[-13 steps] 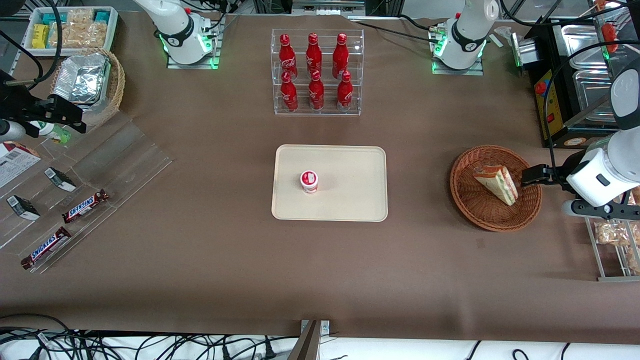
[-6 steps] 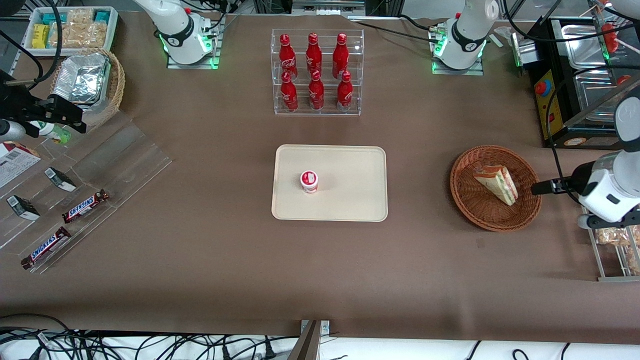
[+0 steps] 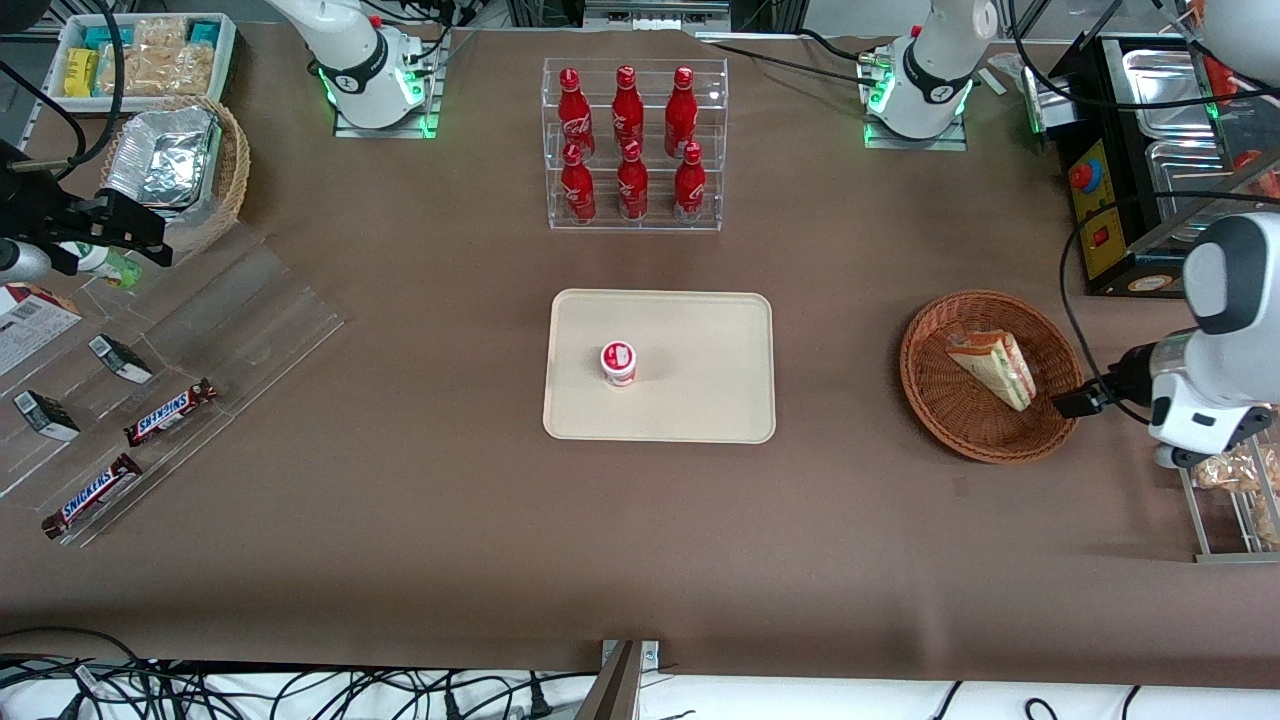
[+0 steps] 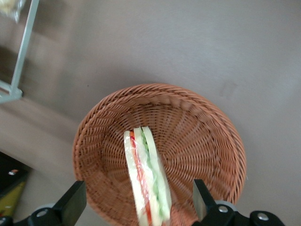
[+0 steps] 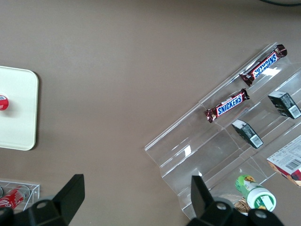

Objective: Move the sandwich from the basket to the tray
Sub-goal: 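Lower the open left gripper around the sandwich and close it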

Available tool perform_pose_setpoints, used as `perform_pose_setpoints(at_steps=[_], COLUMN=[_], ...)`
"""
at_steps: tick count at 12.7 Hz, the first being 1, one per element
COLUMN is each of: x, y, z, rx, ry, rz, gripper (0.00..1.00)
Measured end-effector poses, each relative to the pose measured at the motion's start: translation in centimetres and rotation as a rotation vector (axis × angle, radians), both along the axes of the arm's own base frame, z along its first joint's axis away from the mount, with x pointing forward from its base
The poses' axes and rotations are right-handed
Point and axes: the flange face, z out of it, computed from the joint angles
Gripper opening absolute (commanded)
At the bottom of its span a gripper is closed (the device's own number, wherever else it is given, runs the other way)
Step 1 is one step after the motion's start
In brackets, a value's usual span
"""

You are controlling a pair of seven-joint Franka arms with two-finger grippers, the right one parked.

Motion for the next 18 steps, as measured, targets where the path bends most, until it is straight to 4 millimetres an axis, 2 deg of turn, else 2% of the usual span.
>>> perform_pose_setpoints(at_steps=[4,8,18], x=[-2.0,-4.0,-6.9], y=[-2.3,-3.0,-4.7], z=[-5.2,-8.7,-12.3], rx=[0.105,0.138,0.140], ry=[-0.006,-0.009,0.048], rz=[0.122,0.169,0.186], gripper=[1.00,1.00,1.00])
